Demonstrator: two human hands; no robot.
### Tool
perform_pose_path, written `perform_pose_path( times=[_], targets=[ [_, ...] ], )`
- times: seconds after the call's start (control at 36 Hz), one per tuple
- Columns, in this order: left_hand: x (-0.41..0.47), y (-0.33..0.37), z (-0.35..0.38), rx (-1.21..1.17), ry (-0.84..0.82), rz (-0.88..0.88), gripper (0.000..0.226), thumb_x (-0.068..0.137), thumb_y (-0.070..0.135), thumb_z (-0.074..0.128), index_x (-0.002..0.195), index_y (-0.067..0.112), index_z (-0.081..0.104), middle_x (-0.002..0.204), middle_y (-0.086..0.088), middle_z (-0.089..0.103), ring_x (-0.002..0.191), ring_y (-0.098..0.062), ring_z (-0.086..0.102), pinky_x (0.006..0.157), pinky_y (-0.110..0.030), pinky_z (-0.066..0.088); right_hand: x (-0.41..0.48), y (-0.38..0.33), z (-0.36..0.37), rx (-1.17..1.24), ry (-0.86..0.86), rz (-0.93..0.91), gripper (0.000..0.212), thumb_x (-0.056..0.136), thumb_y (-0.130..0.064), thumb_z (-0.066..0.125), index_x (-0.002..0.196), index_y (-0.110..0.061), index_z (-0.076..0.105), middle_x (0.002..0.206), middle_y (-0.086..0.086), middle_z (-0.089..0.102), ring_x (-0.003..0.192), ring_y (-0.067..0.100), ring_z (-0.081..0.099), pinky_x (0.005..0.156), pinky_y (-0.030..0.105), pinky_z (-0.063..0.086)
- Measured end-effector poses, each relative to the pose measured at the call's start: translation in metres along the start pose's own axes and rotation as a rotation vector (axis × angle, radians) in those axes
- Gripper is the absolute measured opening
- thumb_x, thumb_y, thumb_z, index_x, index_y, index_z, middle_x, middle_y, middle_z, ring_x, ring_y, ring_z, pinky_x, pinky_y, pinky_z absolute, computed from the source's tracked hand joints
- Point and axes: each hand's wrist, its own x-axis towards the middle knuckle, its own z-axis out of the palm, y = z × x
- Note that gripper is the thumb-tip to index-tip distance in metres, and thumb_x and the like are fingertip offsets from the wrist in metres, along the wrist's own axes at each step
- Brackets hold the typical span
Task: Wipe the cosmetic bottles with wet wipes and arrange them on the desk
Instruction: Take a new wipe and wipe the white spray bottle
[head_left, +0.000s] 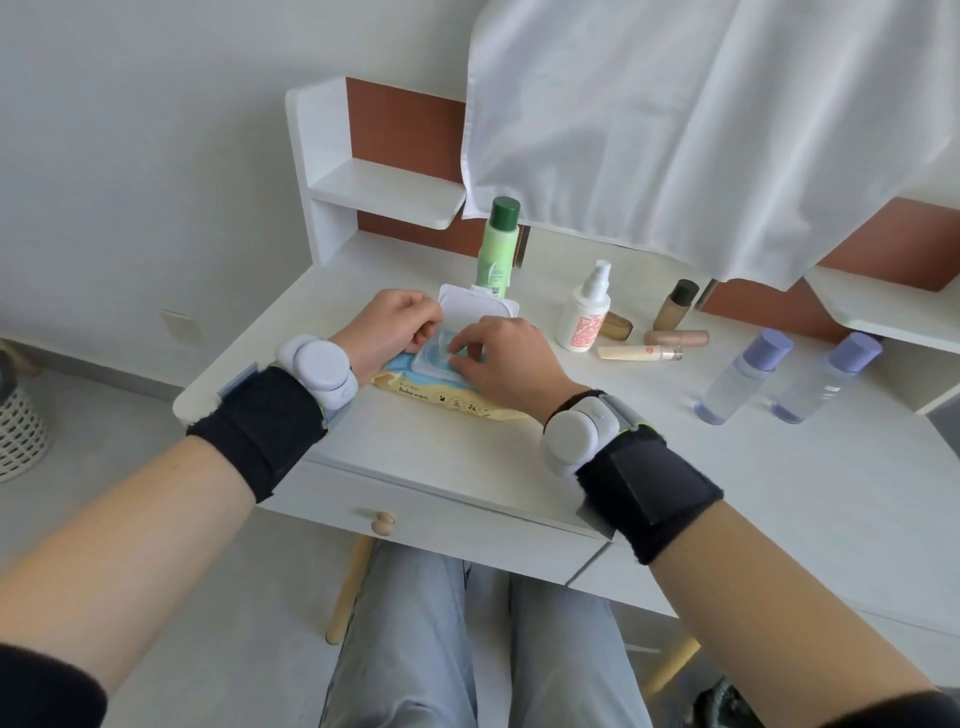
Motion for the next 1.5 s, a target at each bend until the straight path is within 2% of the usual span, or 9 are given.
perform_pose_path(
  times=[0.31, 0.39, 0.53, 0.67, 0.92, 1.08, 1.33, 1.39, 1.5],
  targets=[
    [0.001, -0.008, 0.005, 0.010, 0.070, 0.044, 0.020, 0.091, 0.009, 0.049, 0.073, 0.006, 0.054, 0.065, -0.003, 0.055, 0.059, -0.012, 0.045, 0.053, -0.019, 0.039, 0.007, 0.001, 0.003, -0.071, -0.080, 0.004, 0.015, 0.095, -0.015, 0.046, 0.100, -0.016, 0.060, 0.097, 0.007, 0.067, 0.084, 0.033, 0.058, 0.073, 0.040, 0.047],
    [0.000, -0.010, 0.003, 0.065, 0.054, 0.063, 0.022, 0.093, 0.011, 0.051, 0.071, 0.010, 0.052, 0.064, -0.001, 0.055, 0.056, -0.010, 0.044, 0.052, -0.018, 0.037, 0.009, -0.001, 0.001, 0.139, -0.066, 0.096, 0.010, 0.096, -0.012, 0.045, 0.095, -0.016, 0.054, 0.086, 0.002, 0.063, 0.079, 0.029, 0.057, 0.074, 0.039, 0.047],
    [-0.003, -0.009, 0.002, 0.090, 0.046, 0.092, 0.034, 0.103, 0.029, 0.040, 0.077, 0.011, 0.051, 0.066, -0.001, 0.057, 0.054, -0.007, 0.045, 0.054, -0.017, 0.039, 0.008, -0.009, -0.014, 0.603, 0.023, 0.315, 0.016, 0.099, -0.010, 0.044, 0.086, -0.014, 0.051, 0.074, 0.000, 0.056, 0.062, 0.013, 0.054, 0.057, 0.016, 0.042],
    [-0.006, -0.009, 0.001, 0.138, 0.045, 0.091, 0.063, 0.103, 0.048, 0.019, 0.079, 0.008, 0.060, 0.074, -0.009, 0.068, 0.061, -0.016, 0.052, 0.064, -0.029, 0.045, 0.011, -0.016, -0.024, 0.990, 0.151, 0.482, 0.025, 0.102, -0.008, 0.038, 0.079, -0.011, 0.048, 0.068, 0.003, 0.046, 0.060, 0.014, 0.044, 0.056, 0.022, 0.042],
    [-0.016, -0.008, 0.005, 0.281, 0.049, 0.150, 0.060, 0.103, 0.047, 0.022, 0.078, 0.009, 0.061, 0.073, 0.001, 0.064, 0.065, -0.015, 0.049, 0.070, -0.028, 0.042, 0.021, -0.029, -0.092, 1.342, 0.451, 0.345, 0.030, 0.103, -0.009, 0.038, 0.073, -0.013, 0.045, 0.062, -0.001, 0.043, 0.055, 0.012, 0.039, 0.055, 0.025, 0.035],
    [-0.020, -0.010, 0.011, 0.578, -0.054, 0.207, 0.010, 0.093, 0.025, 0.057, 0.088, 0.026, 0.066, 0.087, 0.011, 0.058, 0.080, -0.016, 0.047, 0.068, -0.020, 0.034, 0.013, -0.019, -0.121, 1.318, 0.544, 0.314, 0.020, 0.100, -0.011, 0.045, 0.083, -0.016, 0.051, 0.067, -0.003, 0.046, 0.055, 0.009, 0.041, 0.055, 0.021, 0.036],
    [-0.033, 0.015, 0.022, 1.027, -0.234, 0.161, 0.029, 0.085, 0.060, 0.058, 0.113, 0.053, 0.061, 0.124, 0.012, 0.048, 0.119, -0.016, 0.036, 0.102, -0.035, 0.027, -0.019, 0.005, -0.112, 1.191, 0.509, 0.424, 0.018, 0.099, -0.015, 0.051, 0.083, -0.019, 0.057, 0.074, -0.007, 0.052, 0.067, 0.009, 0.048, 0.061, 0.019, 0.039],
    [-0.034, 0.027, 0.025, 1.146, -0.298, 0.107, 0.032, 0.083, 0.067, 0.054, 0.112, 0.055, 0.060, 0.128, 0.012, 0.049, 0.123, -0.019, 0.036, 0.100, -0.037, 0.023, -0.024, 0.010, -0.112, 1.154, 0.465, 0.426, 0.014, 0.098, -0.016, 0.052, 0.085, -0.020, 0.059, 0.084, -0.004, 0.056, 0.077, 0.011, 0.051, 0.068, 0.022, 0.040],
    [-0.035, 0.052, 0.047, 0.983, -0.145, 0.165, 0.034, 0.079, 0.067, 0.054, 0.105, 0.048, 0.063, 0.119, 0.015, 0.060, 0.117, -0.018, 0.048, 0.096, -0.038, 0.029, -0.039, 0.018, -0.118, 1.080, 0.430, 0.395, 0.012, 0.097, -0.014, 0.051, 0.087, -0.019, 0.057, 0.095, 0.001, 0.058, 0.087, 0.012, 0.053, 0.075, 0.022, 0.042]
  ],
)
